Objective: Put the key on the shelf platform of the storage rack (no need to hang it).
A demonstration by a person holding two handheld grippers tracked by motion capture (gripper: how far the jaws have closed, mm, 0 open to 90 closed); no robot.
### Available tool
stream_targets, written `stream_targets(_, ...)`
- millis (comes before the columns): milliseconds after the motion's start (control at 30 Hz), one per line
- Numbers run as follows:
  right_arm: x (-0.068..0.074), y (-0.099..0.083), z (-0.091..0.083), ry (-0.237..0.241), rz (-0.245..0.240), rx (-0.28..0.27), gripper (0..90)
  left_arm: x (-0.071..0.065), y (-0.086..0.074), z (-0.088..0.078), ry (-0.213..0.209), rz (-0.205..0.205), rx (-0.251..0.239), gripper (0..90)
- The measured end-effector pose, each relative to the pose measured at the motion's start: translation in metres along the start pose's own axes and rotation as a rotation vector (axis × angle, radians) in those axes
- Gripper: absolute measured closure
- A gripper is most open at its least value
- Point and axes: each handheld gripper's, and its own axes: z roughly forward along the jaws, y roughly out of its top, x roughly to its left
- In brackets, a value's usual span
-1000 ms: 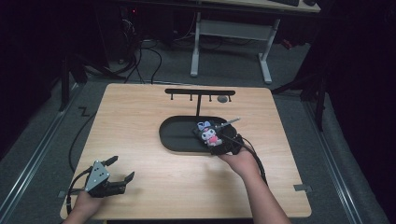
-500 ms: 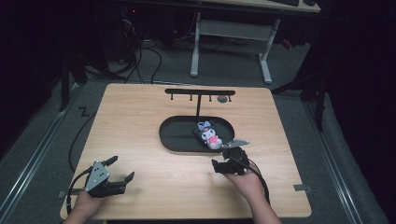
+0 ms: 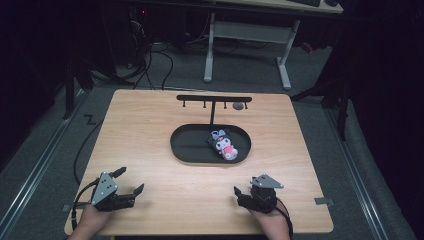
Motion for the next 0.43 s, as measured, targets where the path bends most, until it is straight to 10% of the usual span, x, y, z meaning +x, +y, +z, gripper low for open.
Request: stream_targets(433, -0.0025, -0.0075, -0.0041, -0.014, 0.016, -0.012, 21.6, 0.0006, 0.0, 0.0, -0.004, -0.003, 0.0, 15.4)
